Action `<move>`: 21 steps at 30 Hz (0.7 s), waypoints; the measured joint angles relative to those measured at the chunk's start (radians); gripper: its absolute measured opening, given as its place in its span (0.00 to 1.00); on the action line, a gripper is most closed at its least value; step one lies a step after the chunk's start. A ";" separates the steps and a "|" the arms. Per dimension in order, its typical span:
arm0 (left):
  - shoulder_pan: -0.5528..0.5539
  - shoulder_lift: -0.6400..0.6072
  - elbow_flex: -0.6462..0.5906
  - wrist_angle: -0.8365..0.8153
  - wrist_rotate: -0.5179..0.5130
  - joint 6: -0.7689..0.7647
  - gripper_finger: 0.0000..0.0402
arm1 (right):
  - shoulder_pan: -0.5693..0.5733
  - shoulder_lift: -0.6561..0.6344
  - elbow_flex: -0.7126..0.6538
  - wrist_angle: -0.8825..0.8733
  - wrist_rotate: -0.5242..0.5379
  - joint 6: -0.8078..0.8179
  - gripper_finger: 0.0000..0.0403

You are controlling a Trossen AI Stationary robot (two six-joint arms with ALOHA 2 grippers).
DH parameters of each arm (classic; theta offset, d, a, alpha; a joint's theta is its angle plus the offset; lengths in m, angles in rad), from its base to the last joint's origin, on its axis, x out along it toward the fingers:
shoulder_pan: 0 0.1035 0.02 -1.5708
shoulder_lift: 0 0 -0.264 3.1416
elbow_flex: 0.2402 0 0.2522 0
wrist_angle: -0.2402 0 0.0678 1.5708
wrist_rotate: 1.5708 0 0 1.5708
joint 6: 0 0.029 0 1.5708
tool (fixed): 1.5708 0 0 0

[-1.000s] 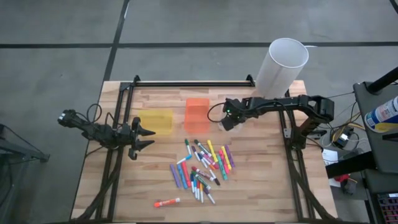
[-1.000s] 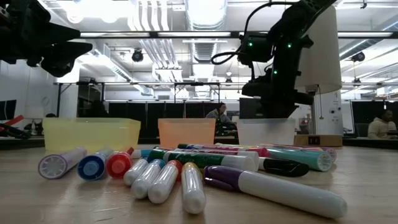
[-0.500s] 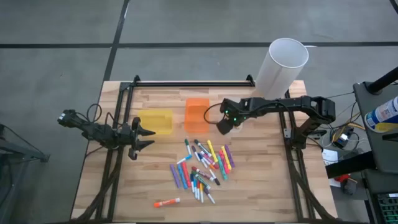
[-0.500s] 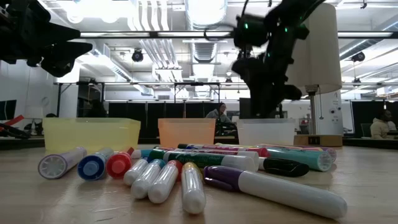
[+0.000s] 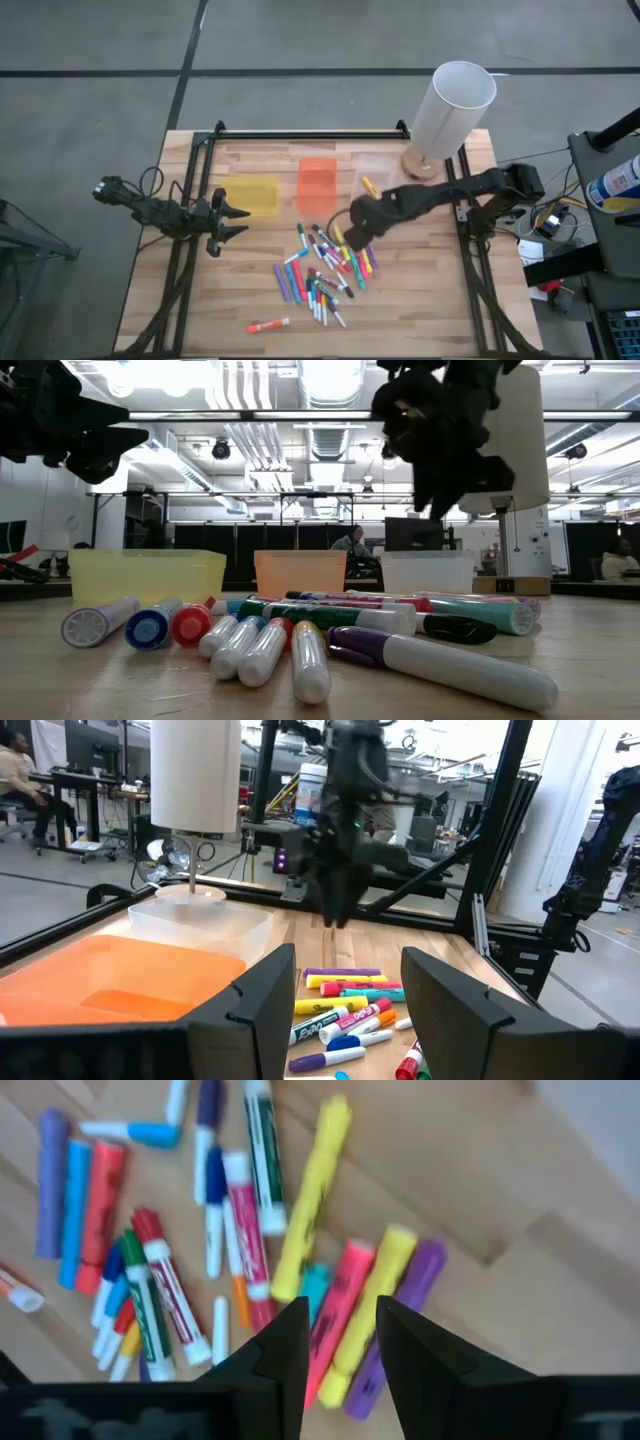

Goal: Pick & Place Markers
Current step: Put the purple highlighter into the transparent bin

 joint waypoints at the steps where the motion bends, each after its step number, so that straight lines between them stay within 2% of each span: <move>1: 0.000 0.000 0.000 0.000 0.000 0.000 0.44 | 0.018 0.000 -0.005 0.001 0.010 0.023 0.27; 6: 0.000 0.000 0.000 0.000 0.000 0.000 0.44 | 0.073 0.009 -0.031 0.002 0.041 0.104 0.29; 15: 0.000 0.000 0.000 0.000 0.000 0.000 0.44 | 0.087 0.103 -0.044 0.001 0.044 0.110 0.46; 21: 0.000 0.000 0.000 0.000 0.000 0.000 0.44 | 0.089 0.134 -0.053 -0.019 0.043 0.114 0.48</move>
